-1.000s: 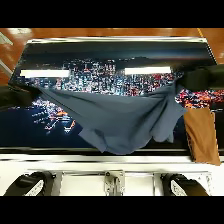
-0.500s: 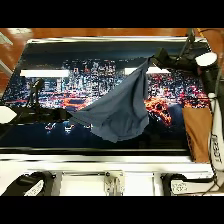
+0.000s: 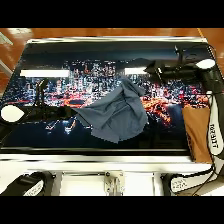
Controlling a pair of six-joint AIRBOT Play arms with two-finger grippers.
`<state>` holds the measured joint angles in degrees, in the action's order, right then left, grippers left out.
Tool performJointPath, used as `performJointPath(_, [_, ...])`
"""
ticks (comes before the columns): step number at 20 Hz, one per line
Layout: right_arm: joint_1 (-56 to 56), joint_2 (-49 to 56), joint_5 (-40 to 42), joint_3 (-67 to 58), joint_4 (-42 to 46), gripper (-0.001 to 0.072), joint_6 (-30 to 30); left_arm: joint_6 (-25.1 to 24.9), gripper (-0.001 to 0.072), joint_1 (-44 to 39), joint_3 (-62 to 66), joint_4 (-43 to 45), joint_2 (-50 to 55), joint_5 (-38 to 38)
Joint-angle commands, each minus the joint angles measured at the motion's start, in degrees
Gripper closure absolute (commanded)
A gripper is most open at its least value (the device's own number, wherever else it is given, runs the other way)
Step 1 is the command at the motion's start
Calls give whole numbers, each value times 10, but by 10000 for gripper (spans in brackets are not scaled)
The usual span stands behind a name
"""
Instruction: Fold the shirts.
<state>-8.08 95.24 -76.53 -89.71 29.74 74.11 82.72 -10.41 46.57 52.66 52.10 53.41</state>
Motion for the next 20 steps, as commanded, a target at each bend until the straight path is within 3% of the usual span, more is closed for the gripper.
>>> performJointPath(1, [-22, -40, -279, 11, 230, 26, 67, -28, 668, 2, 6, 0, -1, -4])
performJointPath(2, [-8, -73, -280, 52, 309, 26, 73, -38, 668, 2, 6, 0, -1, -1])
performJointPath(4, [17, -156, -202, 188, 329, 26, 79, -53, 667, 2, 6, 0, -1, 7])
performJointPath(10, [78, -298, 38, 602, 84, 18, 97, -87, 667, 2, 6, 0, -1, 12])
performJointPath(18, [239, -291, 294, 652, 77, 19, 263, -103, 667, 2, 6, 0, -1, 12])
performJointPath(20, [263, -269, 323, 651, 49, 19, 267, -103, 667, 2, 6, 0, -1, 12])
